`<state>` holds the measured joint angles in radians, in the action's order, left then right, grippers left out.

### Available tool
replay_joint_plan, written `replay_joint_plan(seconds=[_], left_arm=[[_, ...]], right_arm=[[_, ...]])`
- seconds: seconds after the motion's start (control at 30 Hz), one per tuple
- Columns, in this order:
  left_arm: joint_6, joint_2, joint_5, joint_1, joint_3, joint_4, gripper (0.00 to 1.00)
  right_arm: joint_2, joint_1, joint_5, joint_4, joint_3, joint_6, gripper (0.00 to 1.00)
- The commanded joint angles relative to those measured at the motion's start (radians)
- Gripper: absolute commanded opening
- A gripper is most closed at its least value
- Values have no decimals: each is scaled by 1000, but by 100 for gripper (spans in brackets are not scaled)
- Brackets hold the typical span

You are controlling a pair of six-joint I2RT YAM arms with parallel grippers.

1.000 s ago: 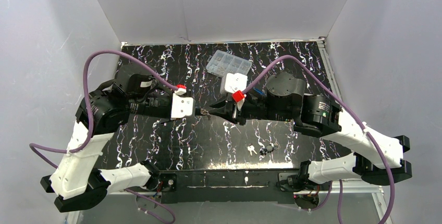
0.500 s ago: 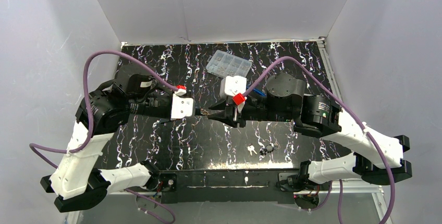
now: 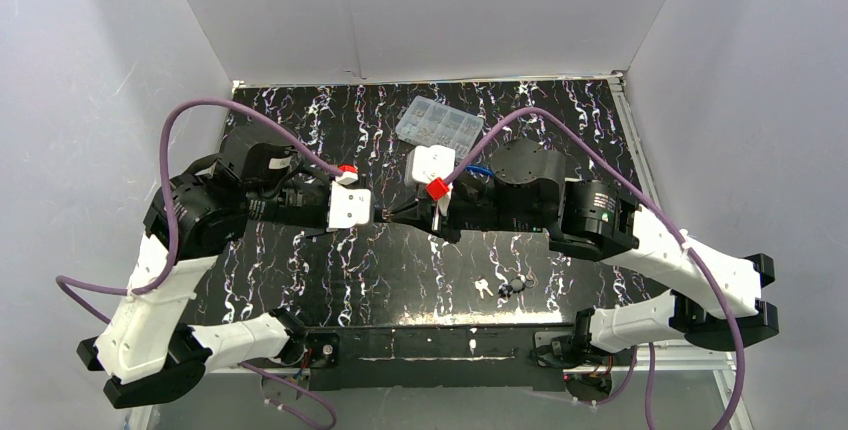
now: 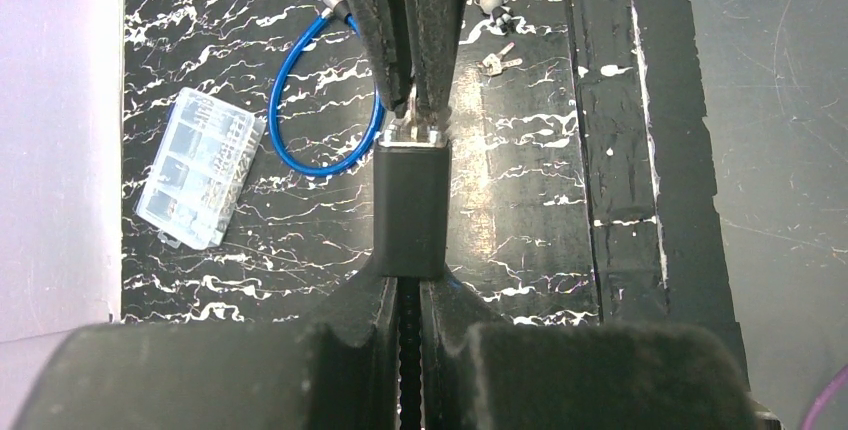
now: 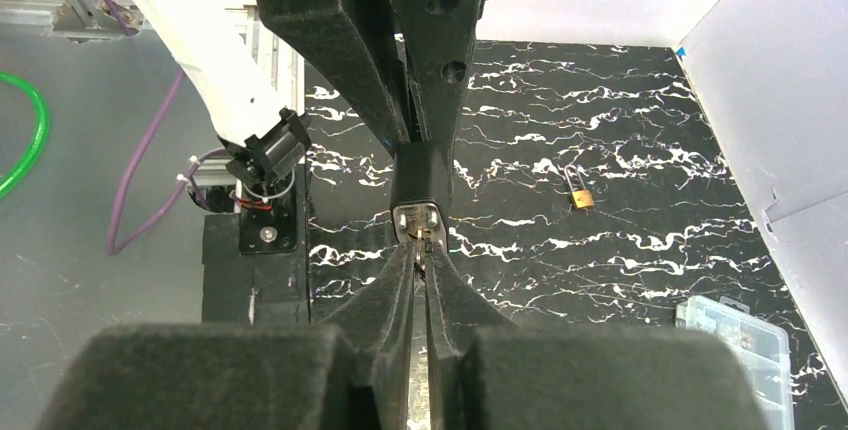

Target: Unlock with the key

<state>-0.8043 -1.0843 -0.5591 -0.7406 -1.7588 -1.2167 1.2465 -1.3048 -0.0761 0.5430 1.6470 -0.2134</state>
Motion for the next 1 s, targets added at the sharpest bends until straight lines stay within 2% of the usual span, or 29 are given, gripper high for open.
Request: replay_joint_plan(seconds=[0.0, 0.13, 0.2, 0.3, 0.43, 0.5, 0.63, 0.83, 0.97], left_arm=[[-5, 19, -38, -4, -31, 17, 0], [1, 21, -37, -5, -40, 27, 0], [-2, 20, -39, -3, -48, 32, 0], [-28, 18, -33, -4, -61, 47, 0], [-76, 27, -5, -5, -64, 104, 0], [-127, 86, 46, -7, 8, 246, 0], [-232, 176, 120, -8, 137, 414, 0], [-437, 264, 168, -12, 274, 541, 0], [-485, 294, 181, -11, 312, 568, 0]], right_arm=[[17, -9, 46, -15, 49, -2, 9], [35, -16, 99, 7, 53, 2, 1], [40, -16, 133, 0, 49, 23, 1], [27, -9, 169, -70, 8, 124, 1], [7, 5, 133, -167, -72, 261, 1], [18, 45, 90, -176, -66, 388, 1], [18, 150, -45, -206, -83, 613, 1], [17, 237, -88, -238, -107, 791, 1], [10, 258, -111, -260, -122, 833, 1]])
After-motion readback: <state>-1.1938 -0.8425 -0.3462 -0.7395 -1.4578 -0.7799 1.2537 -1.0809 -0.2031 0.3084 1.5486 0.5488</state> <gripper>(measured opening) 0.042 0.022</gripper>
